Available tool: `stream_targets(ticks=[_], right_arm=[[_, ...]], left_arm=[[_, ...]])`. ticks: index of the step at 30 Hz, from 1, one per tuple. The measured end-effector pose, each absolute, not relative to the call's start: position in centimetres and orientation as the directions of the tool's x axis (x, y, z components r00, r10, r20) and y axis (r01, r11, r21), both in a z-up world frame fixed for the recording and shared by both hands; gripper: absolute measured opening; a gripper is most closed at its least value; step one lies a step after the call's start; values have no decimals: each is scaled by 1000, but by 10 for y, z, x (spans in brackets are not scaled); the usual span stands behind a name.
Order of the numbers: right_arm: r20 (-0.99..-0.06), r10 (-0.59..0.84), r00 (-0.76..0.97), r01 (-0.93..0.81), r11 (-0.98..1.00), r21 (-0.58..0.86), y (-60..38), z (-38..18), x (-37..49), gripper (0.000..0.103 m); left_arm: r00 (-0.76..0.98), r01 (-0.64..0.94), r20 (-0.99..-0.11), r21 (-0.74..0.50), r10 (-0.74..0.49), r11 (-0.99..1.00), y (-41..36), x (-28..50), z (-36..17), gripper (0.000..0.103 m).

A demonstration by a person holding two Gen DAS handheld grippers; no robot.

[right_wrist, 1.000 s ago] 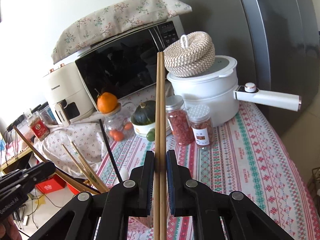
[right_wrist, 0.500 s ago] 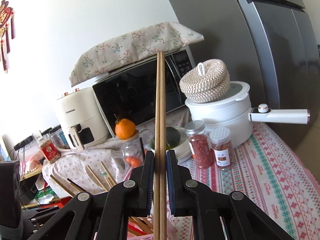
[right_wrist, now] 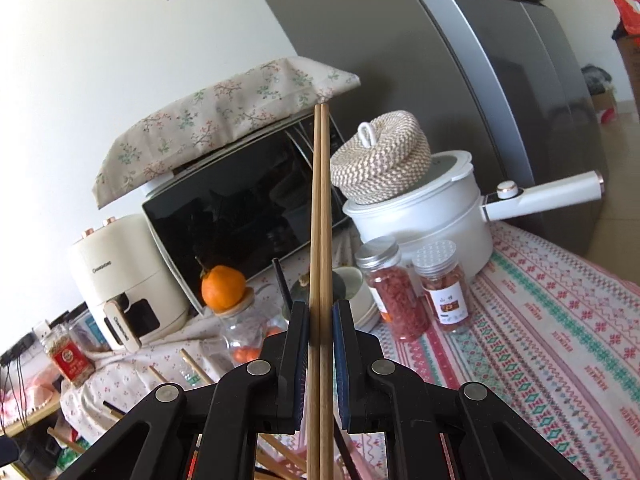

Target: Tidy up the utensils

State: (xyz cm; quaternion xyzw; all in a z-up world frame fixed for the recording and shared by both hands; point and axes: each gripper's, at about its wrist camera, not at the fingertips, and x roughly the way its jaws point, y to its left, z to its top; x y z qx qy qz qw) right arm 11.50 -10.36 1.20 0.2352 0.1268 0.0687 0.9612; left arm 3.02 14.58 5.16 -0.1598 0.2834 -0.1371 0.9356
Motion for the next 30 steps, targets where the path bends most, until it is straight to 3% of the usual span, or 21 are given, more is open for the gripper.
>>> stream_targets(ticks=[8, 17, 21, 23, 30], right_arm=[[-87, 64, 994, -28, 930, 367, -75, 0, 116, 10], [-83, 19, 996, 10, 941, 339, -62, -35, 120, 13], [-57, 64, 996, -37, 926, 377, -73, -23, 101, 38], [-64, 88, 994, -55, 913, 403, -84, -11, 95, 45], [-177, 115, 977, -39, 923, 383, -126, 25, 71, 75]], left_arm=[[777, 128, -546, -348, -312, 929, 159, 38, 36, 78], [745, 103, -601, -324, -289, 940, 158, 49, 18, 78], [733, 96, -624, -301, -272, 949, 149, 47, 14, 78], [712, 92, -650, -287, -265, 953, 143, 47, 11, 86], [680, -10, -713, -242, -171, 970, 116, 35, -3, 100]])
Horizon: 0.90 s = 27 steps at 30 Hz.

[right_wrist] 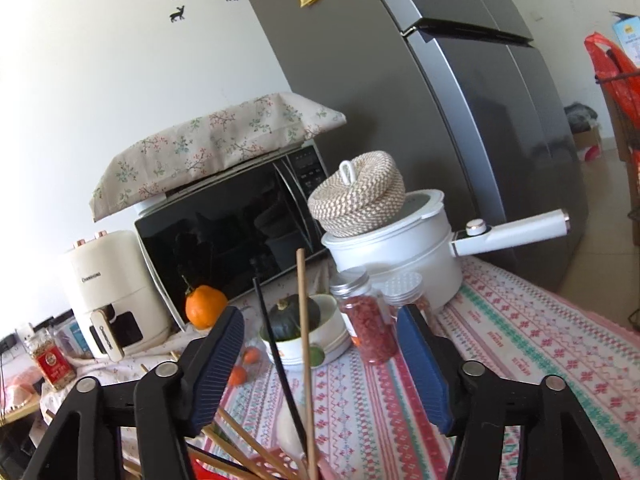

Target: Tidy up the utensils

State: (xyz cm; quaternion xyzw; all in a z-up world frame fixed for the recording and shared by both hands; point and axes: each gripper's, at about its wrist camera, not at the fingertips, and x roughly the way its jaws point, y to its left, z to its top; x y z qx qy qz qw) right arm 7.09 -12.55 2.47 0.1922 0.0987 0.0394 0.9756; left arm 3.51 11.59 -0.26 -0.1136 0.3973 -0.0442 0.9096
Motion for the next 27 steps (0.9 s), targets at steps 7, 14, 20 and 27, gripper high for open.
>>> stream_targets(ticks=[7, 14, 20, 27], right_arm=[[-418, 216, 882, -71, 939, 336, -160, 38, 56, 95], [-639, 143, 756, -71, 988, 136, -183, 26, 23, 103], [-636, 95, 766, -62, 995, 75, -199, 26, -4, 103], [-634, 117, 764, -54, 991, 119, -211, 25, -5, 103]], left_arm=[[652, -146, -758, -153, -21, 977, 82, 14, -17, 103], [597, -205, -800, -76, 63, 976, 49, 5, -39, 103], [627, -165, -775, -35, 78, 986, 14, -3, -30, 103], [675, -116, -735, -14, 69, 993, -11, -11, -17, 103]])
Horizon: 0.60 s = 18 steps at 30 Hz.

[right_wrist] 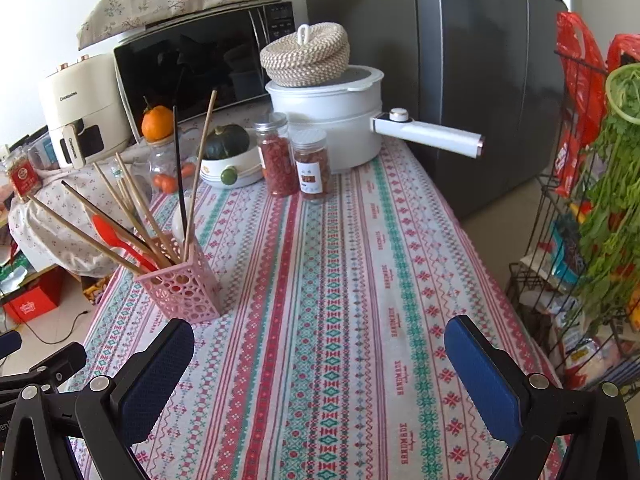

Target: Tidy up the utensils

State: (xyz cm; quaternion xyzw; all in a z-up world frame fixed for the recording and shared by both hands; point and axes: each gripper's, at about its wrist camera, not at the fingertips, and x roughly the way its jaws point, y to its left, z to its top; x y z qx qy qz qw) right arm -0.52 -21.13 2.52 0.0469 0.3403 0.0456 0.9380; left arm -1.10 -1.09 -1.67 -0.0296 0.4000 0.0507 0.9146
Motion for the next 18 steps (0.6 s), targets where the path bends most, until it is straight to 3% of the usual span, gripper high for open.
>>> stream_targets(ticks=[18], right_arm=[[-664, 138, 735, -49, 987, 151, -213, 17, 0, 103]], left_arm=[[662, -82, -748, -12, 45, 997, -22, -5, -24, 103]])
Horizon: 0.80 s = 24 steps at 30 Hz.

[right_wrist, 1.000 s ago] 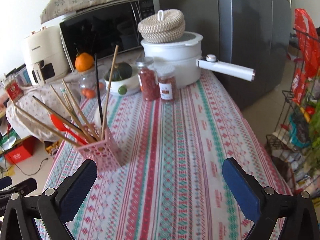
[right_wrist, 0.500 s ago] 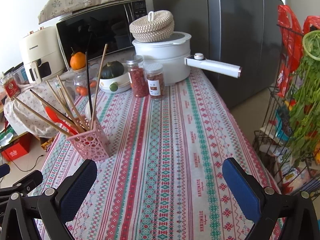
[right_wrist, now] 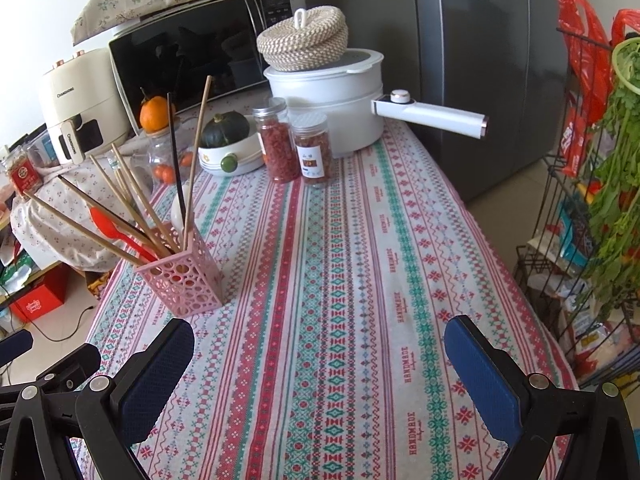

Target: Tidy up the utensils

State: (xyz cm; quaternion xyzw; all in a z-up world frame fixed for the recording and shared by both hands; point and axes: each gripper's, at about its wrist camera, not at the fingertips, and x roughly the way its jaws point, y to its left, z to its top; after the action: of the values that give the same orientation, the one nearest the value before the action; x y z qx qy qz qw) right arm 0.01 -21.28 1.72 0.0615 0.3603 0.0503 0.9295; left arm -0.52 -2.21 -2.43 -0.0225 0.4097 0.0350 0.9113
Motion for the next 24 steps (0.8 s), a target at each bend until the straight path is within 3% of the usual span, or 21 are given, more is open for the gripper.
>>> stream_targets(ticks=[24], right_arm=[[-677, 117, 726, -48, 992, 120, -210, 13, 2, 103]], left_arm=[[659, -49, -752, -22, 16, 999, -27, -6, -22, 103]])
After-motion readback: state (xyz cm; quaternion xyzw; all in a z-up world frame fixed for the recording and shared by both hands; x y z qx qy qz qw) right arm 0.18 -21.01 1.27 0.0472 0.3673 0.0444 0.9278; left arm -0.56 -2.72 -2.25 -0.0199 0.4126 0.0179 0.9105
